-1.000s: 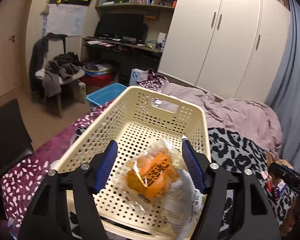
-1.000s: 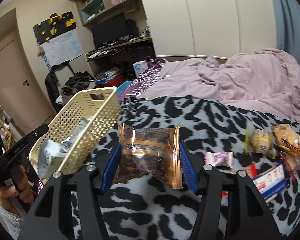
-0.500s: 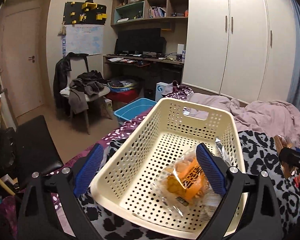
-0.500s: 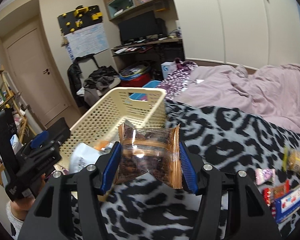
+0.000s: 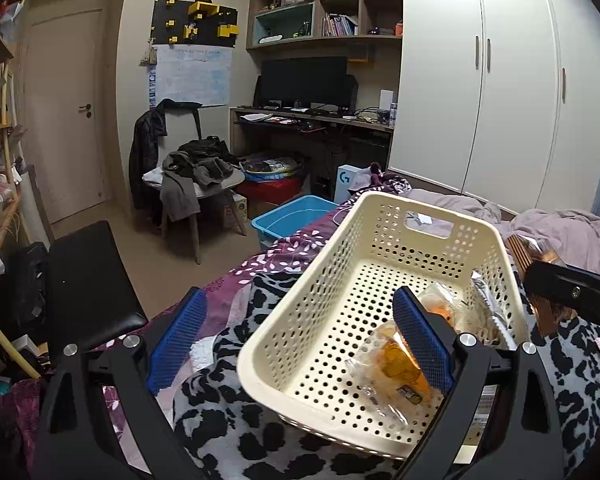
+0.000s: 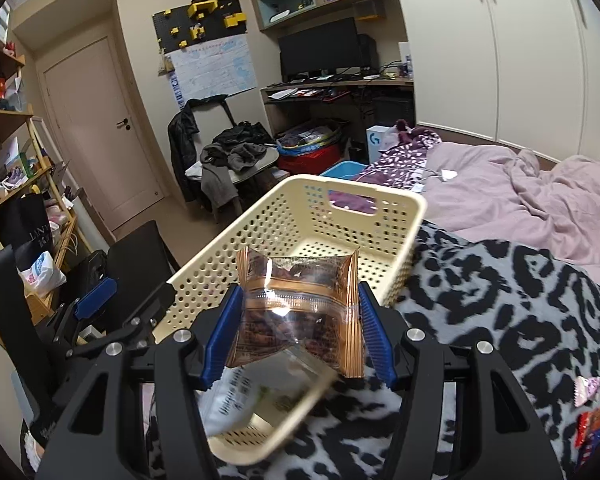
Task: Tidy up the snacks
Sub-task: 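Carry the brown cookie pack over the basket and open the right gripper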
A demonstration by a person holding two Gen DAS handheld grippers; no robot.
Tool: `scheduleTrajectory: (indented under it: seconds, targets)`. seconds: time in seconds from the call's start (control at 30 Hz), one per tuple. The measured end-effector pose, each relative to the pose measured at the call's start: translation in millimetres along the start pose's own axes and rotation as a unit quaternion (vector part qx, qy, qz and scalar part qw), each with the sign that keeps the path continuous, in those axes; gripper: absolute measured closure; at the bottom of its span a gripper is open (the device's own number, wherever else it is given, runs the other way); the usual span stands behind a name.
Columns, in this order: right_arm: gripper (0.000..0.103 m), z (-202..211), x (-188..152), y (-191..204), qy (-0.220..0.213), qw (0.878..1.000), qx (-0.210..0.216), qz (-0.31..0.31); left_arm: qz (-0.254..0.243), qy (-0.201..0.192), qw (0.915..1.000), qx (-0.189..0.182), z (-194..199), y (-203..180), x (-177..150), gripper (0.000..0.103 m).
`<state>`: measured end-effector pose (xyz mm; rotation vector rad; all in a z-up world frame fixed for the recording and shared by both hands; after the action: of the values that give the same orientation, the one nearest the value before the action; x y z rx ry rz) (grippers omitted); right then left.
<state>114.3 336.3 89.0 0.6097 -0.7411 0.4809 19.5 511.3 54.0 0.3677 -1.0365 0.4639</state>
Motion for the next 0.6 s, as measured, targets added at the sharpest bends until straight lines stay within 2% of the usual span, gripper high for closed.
scheduleTrajectory:
  seconds: [0.33,0.4,0.43,0.6]
  targets:
    - [0.045,-25,4,24,0.01,1.0,0.015,0.011,0.008,0.003,0.9997,0.022,2,14,-7,0.008]
    - [0.043,-30,4,33,0.015,0.999,0.023,0.02,0.01,0.004,0.9996,0.024,3,16,-8,0.008]
    - [0.037,-32,3,36,0.016,0.999,0.026,0.023,0.011,0.005,0.9996,0.026,3,17,-8,0.008]
    - [0.037,-32,0,43,0.013,0.999,0.031,0.029,0.011,0.005,0.9994,0.033,4,20,-11,0.008]
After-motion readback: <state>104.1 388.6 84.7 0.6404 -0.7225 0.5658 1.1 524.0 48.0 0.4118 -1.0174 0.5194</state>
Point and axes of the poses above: each gripper's, at about its wrist camera, not at the fingertips, and z roughly against the way its jaws point, y to its left, x to its top, the point moved 1 cm from there along -z, roughly the way its jaws point, and after that the axes turned 10 degrees about -z, right-handed, at the moved point
